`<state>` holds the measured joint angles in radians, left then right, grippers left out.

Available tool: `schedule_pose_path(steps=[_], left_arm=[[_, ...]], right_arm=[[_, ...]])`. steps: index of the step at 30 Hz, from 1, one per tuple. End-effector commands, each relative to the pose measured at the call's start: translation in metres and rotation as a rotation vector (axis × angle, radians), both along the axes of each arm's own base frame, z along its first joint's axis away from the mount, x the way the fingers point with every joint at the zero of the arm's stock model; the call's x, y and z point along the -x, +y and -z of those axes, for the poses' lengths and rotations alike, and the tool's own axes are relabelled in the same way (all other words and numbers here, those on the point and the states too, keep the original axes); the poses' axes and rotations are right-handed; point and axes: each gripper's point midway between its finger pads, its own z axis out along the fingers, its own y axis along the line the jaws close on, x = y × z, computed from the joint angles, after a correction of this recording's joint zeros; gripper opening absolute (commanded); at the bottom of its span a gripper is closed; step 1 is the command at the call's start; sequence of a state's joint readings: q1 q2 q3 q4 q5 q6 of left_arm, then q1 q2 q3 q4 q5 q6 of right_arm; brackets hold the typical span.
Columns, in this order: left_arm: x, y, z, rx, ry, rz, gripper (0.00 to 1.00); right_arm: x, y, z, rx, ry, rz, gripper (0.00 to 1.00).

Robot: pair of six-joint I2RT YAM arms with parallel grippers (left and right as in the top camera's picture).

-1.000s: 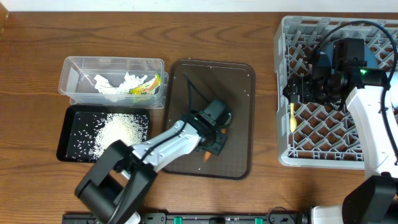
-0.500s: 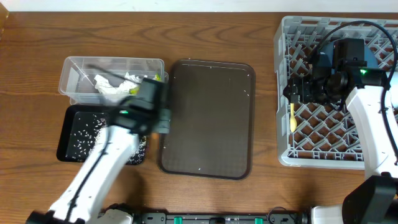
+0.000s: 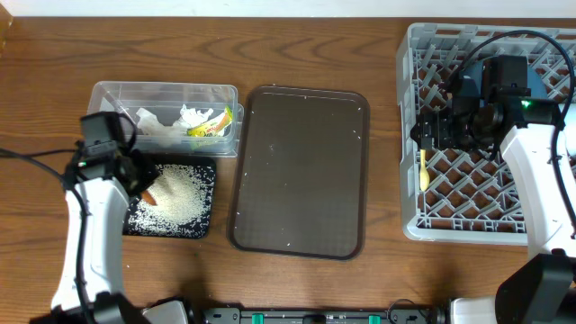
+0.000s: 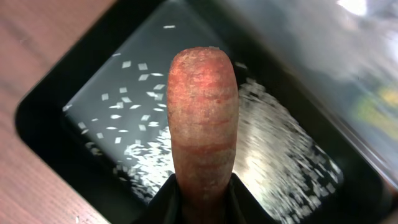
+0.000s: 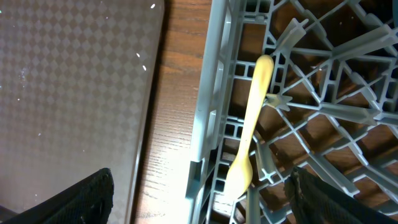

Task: Sort waste into correct bins and load items into the dishwasher rack
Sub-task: 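Carry the carrot left and drop it onto the black tray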

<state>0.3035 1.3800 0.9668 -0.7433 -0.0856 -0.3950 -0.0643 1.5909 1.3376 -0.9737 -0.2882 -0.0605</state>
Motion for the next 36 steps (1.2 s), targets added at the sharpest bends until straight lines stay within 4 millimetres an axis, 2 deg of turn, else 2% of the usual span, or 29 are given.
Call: schedule_pose_path(steps=[1,6,12,14,18,24,28,32,36], left_arm=[[0.006,0.017,0.016,0.017,0.04,-0.106,0.22],[0.009,0.028,0.044,0.042,0.111,-0.143,0.22],[0.009,0.028,0.069,0.063,0.175,-0.144,0.22],[0.01,0.027,0.073,0.067,0.188,-0.143,0.25],[0.01,0.027,0.073,0.068,0.19,-0.143,0.39],[0.014,0.026,0.073,0.073,0.203,-0.143,0.43],[0.012,0.025,0.064,0.071,0.185,-0.141,0.47],[-0.005,0.012,0.037,0.105,0.076,-0.057,0.53],[-0.036,-0.042,-0.003,0.247,-0.119,0.239,0.65]], right_arm=[[0.003,0.002,0.002,-0.004,0.014,0.004,0.88],[0.003,0.002,0.002,-0.004,0.015,0.004,0.88],[0.004,0.002,0.003,-0.004,0.018,0.004,0.87],[0.004,0.002,0.003,-0.004,0.018,0.004,0.87],[0.004,0.002,0.003,-0.004,0.018,0.004,0.88],[0.004,0.002,0.003,-0.004,0.019,0.004,0.88],[0.004,0.002,0.003,-0.004,0.018,0.004,0.88],[0.004,0.002,0.002,-0.004,0.017,0.004,0.89],[0.002,0.003,0.002,-0.007,0.011,0.003,0.93]])
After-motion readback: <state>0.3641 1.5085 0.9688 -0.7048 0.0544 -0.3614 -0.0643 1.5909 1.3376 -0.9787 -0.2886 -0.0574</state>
